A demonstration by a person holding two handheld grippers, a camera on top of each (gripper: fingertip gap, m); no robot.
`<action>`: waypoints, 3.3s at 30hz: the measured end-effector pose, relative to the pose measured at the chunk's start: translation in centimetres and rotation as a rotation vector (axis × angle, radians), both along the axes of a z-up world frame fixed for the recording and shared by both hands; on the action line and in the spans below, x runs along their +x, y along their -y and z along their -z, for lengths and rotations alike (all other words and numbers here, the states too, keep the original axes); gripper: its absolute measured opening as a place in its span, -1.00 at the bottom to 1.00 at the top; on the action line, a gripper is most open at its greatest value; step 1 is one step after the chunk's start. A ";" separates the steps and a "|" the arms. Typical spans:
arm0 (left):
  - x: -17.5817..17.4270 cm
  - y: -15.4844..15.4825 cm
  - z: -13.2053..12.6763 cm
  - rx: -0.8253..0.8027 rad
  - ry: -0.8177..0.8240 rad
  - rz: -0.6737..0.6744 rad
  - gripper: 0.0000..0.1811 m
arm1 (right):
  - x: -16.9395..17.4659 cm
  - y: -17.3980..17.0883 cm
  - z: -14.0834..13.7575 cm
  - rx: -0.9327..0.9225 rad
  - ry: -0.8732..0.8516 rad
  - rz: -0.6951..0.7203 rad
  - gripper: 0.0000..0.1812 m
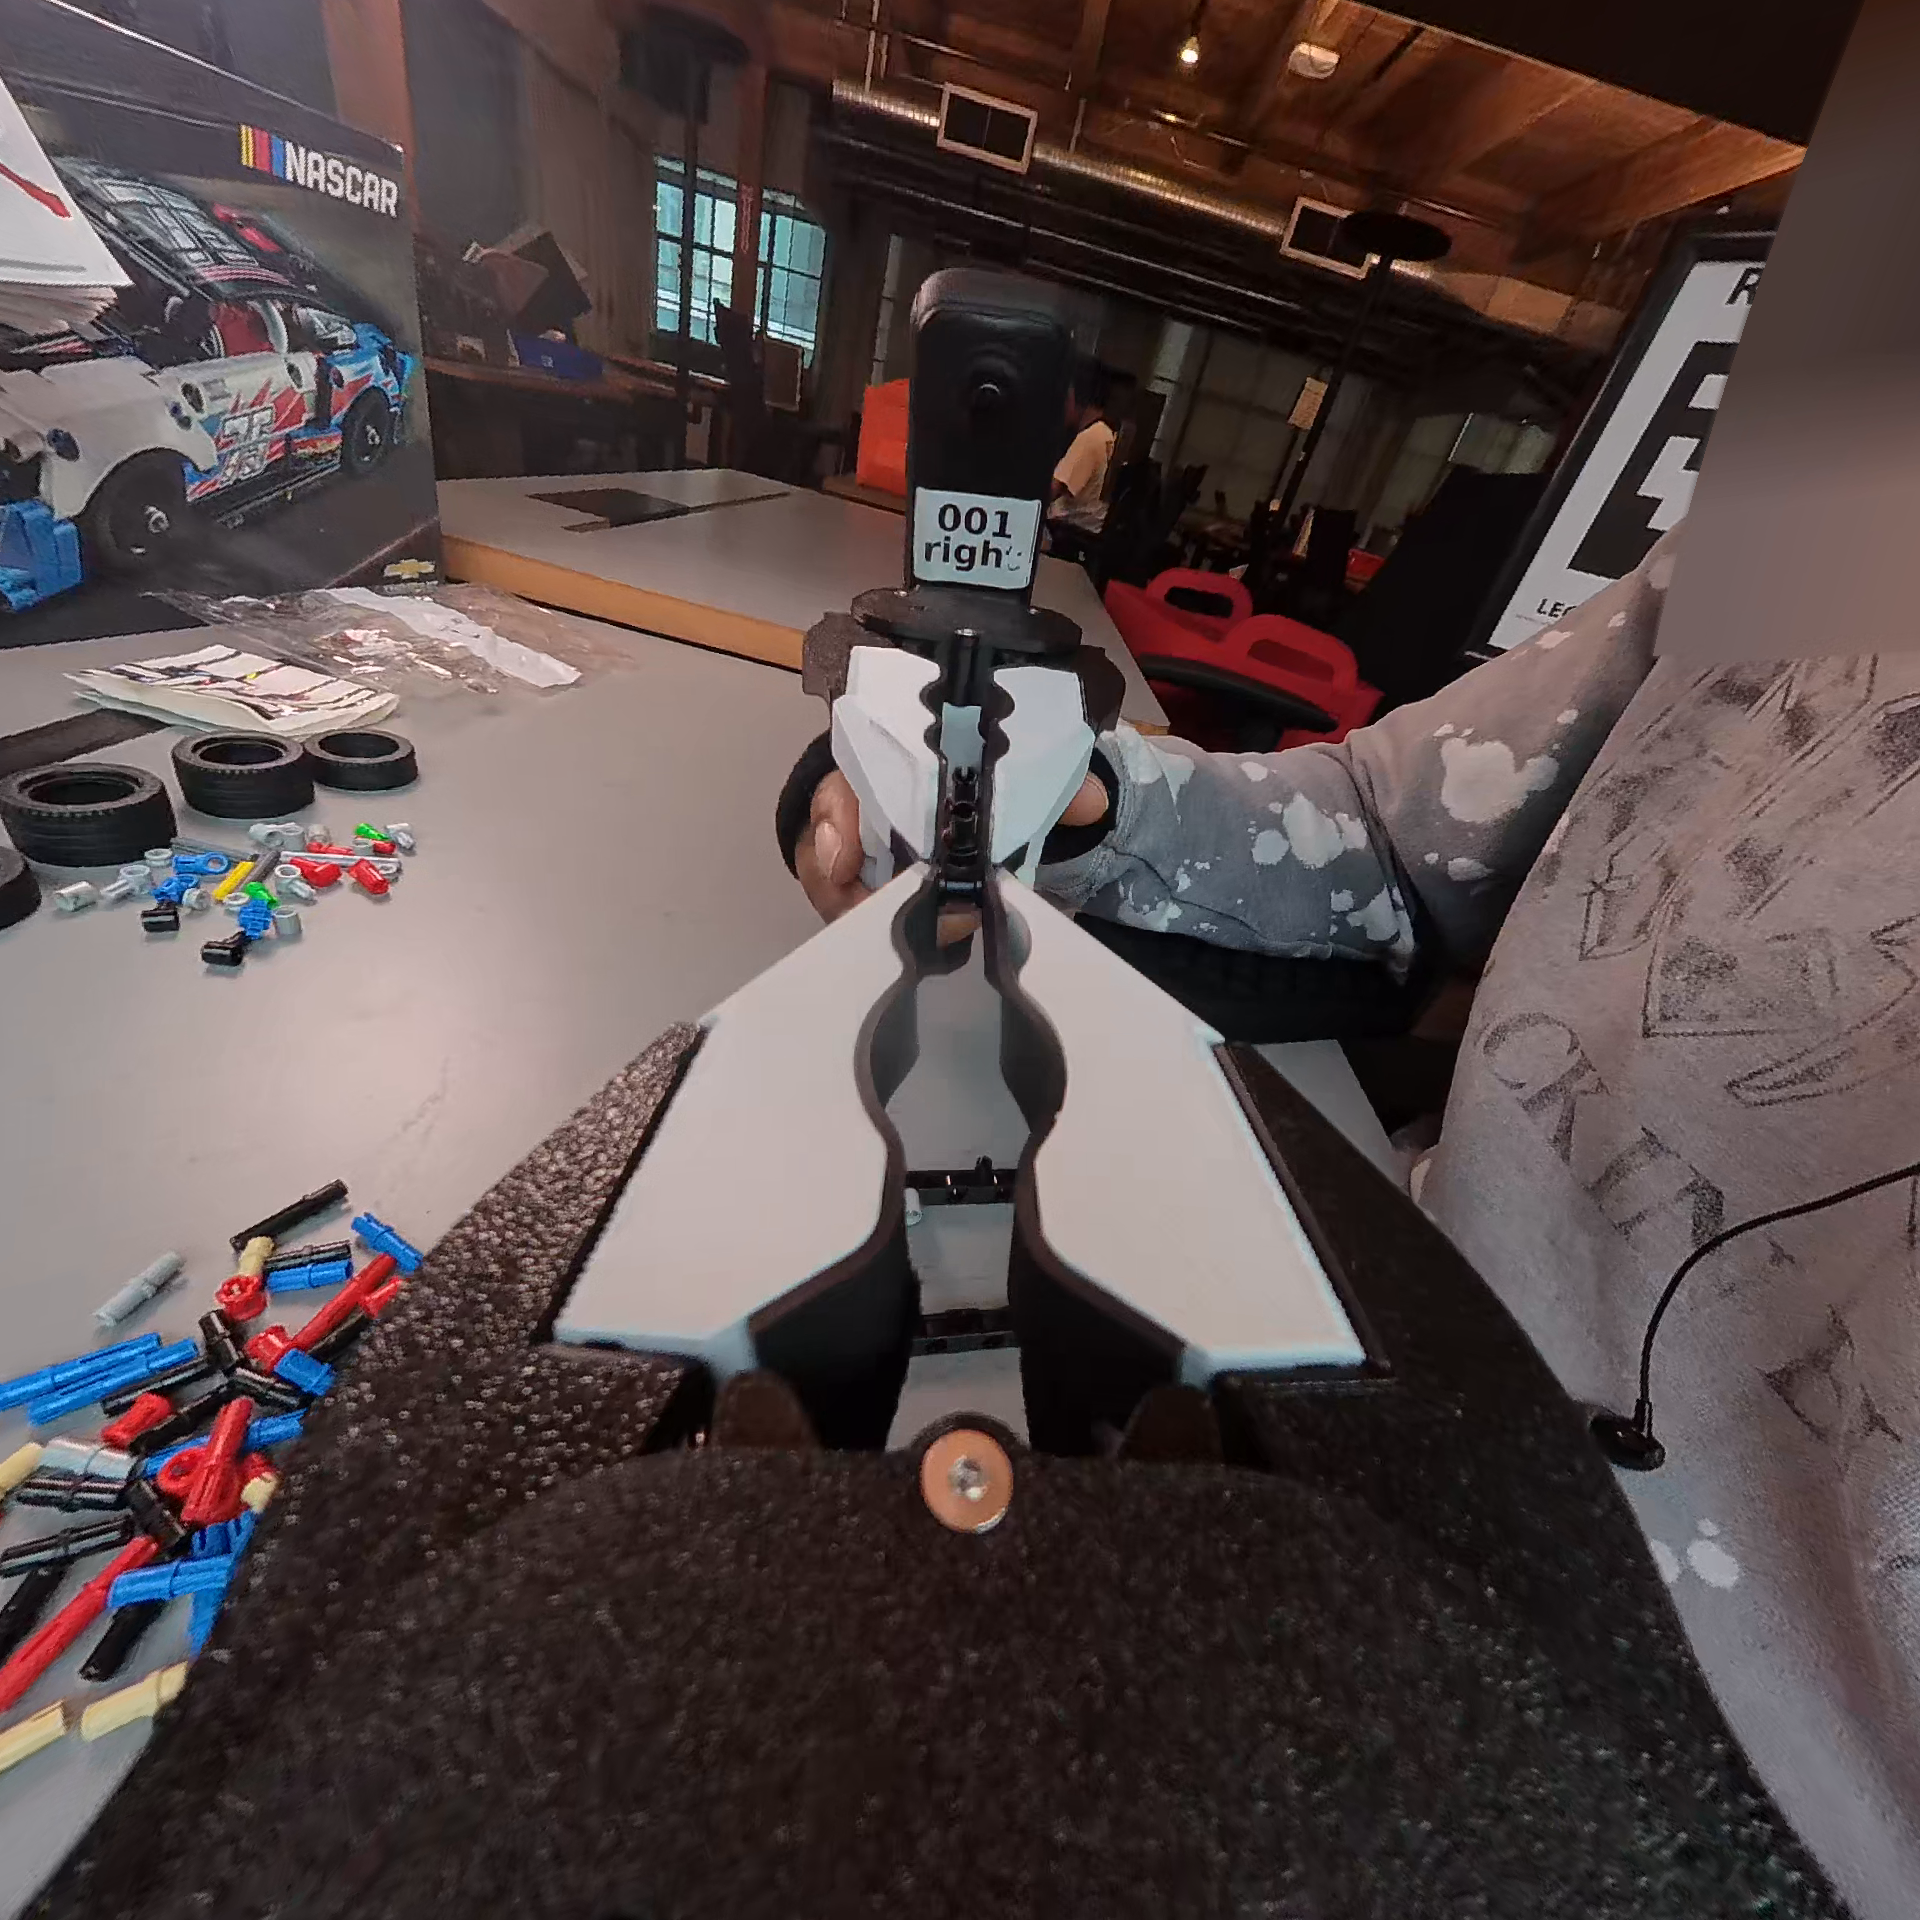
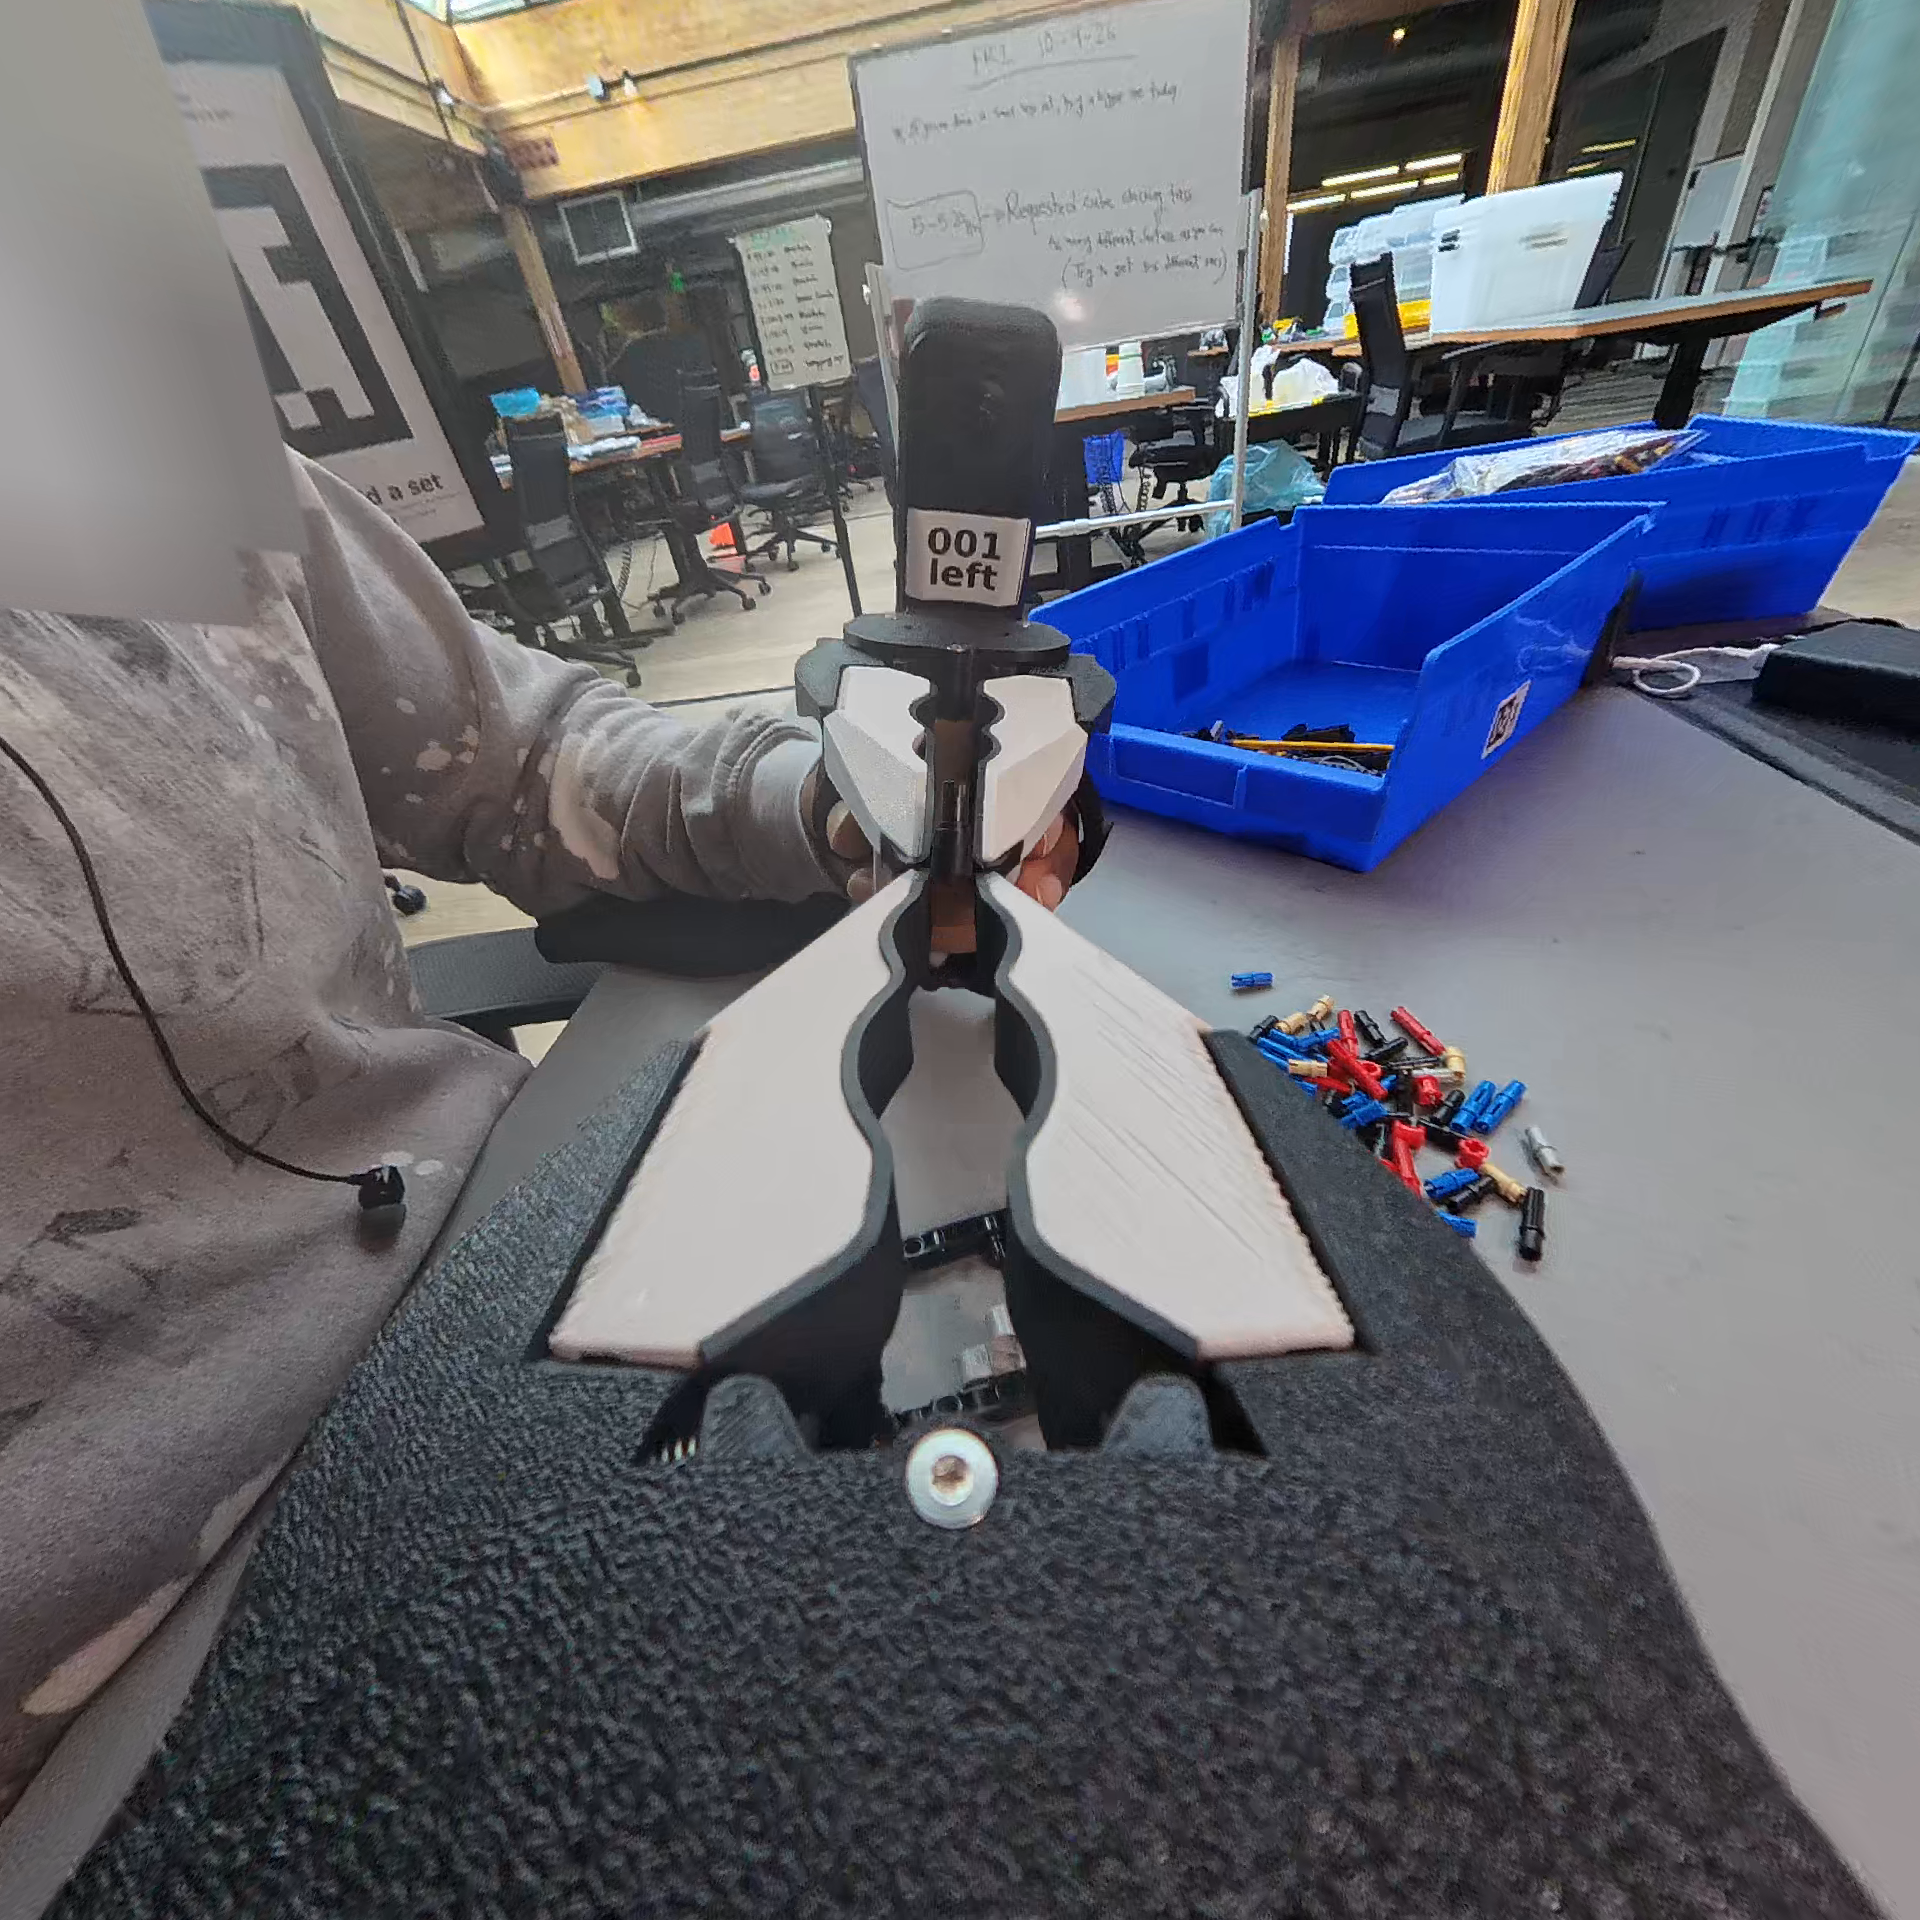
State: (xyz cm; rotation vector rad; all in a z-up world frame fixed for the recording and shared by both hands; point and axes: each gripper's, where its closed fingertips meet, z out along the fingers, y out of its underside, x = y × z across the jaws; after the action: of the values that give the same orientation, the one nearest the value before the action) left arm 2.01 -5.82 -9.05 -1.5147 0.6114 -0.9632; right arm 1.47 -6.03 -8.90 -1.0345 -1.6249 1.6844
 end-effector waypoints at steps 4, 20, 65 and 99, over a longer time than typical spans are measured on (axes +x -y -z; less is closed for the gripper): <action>-0.2 0.1 -1.0 0.044 0.052 -0.011 -0.92 | -0.2 0.2 -1.2 -0.107 -0.039 -0.009 -0.92; -1.3 -0.1 -2.8 0.121 0.122 -0.086 -0.92 | -1.6 -0.3 -3.3 -0.264 -0.171 0.089 -0.88; -11.0 -6.7 11.3 -0.365 -0.635 -0.513 -0.86 | -1.3 -3.5 4.8 0.233 0.146 0.175 -0.92; -5.5 0.1 -3.6 0.045 0.032 -0.094 -0.96 | 1.1 -3.5 -0.3 0.072 -0.043 0.097 -0.93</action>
State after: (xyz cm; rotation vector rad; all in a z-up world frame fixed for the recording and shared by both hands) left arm -3.53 -5.96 -5.49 -1.4730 0.5311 -0.8941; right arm 2.53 -2.49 -8.60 -1.0185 -1.5708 1.5625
